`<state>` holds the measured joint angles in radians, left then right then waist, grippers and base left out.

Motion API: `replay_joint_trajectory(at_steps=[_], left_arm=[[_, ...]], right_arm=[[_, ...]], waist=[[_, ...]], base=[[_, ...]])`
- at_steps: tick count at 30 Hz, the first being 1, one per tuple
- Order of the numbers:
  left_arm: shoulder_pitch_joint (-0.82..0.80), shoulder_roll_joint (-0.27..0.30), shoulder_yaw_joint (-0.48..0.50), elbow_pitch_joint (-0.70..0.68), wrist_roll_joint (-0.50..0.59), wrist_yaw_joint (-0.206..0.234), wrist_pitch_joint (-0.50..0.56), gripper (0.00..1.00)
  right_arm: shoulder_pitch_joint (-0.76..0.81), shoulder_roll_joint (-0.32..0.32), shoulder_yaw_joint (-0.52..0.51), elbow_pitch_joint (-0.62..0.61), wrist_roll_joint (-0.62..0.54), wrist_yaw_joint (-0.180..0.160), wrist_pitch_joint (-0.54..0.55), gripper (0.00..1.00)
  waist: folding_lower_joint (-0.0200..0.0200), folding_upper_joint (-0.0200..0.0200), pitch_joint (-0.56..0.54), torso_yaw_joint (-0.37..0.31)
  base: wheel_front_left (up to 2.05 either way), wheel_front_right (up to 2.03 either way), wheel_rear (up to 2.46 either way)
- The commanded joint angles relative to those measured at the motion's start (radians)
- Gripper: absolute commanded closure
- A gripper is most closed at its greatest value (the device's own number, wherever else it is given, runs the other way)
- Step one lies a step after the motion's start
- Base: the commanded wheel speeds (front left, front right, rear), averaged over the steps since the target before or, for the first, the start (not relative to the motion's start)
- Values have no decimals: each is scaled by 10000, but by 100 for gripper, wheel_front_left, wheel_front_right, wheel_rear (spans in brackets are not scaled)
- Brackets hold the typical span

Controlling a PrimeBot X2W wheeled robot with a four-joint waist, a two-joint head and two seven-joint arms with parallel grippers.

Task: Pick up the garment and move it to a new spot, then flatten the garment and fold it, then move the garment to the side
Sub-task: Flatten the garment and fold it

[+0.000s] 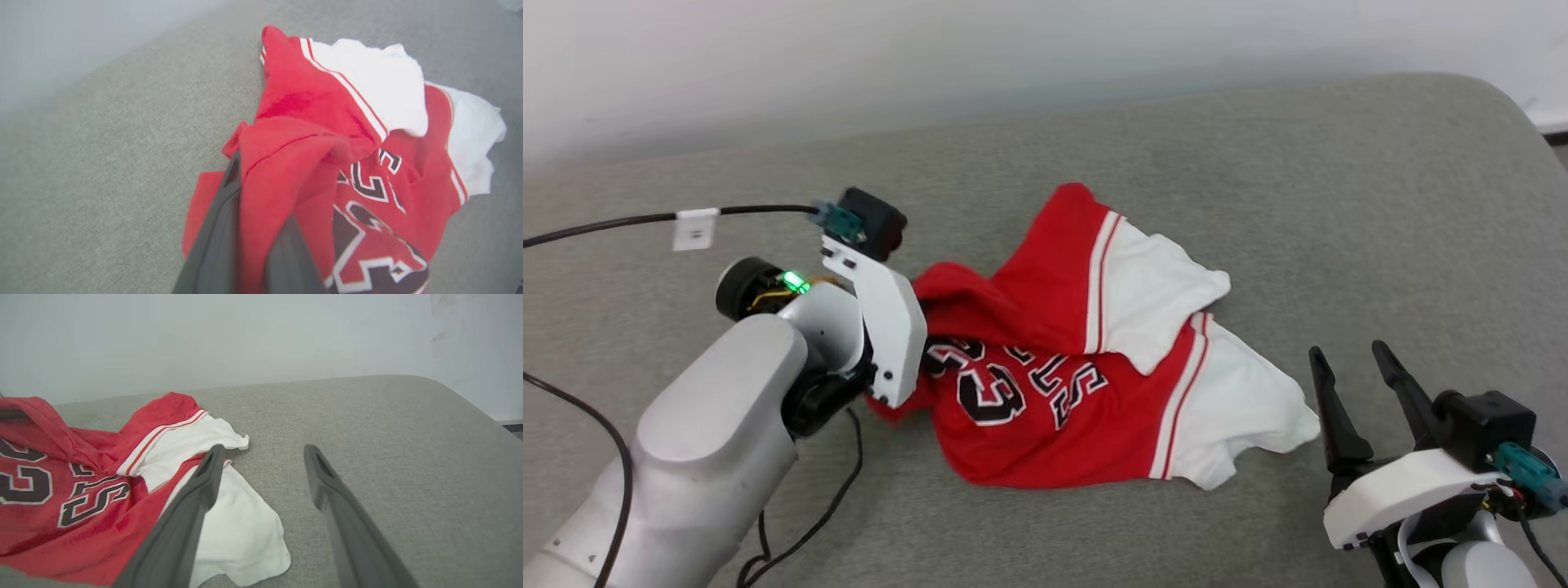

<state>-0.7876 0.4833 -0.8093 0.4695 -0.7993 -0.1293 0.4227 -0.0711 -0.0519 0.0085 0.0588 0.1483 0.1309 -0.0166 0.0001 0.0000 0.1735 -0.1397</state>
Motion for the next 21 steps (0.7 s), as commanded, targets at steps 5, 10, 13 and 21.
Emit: replay_joint_trajectory(at_steps=[5, 10, 13, 21], left_arm=[[1053, 113, 720, -743, -293, 781, -1501, 100], [3212, 535, 1398, -1725, -937, 1996, -2375, 100], [4840, 797, 1804, -2260, -1448, 2724, -2825, 100], [7911, 755, 1919, -3283, -2003, 4236, -3482, 100]], right_arm=[[270, 16, -180, -263, -91, -5, 134, 0], [510, 16, -334, -448, -162, -3, 261, 0], [678, 16, -424, -530, -191, -5, 371, 0], [1033, 18, -619, -849, -340, -5, 586, 0]], waist=[[-1, 0, -541, 925], [-1, 0, -829, 1338], [-1, 0, -1022, 1485], [-1, 0, -1546, 1673]], base=[[0, 0, 0], [0, 0, 0], [0, 0, 0], [0, 0, 0]])
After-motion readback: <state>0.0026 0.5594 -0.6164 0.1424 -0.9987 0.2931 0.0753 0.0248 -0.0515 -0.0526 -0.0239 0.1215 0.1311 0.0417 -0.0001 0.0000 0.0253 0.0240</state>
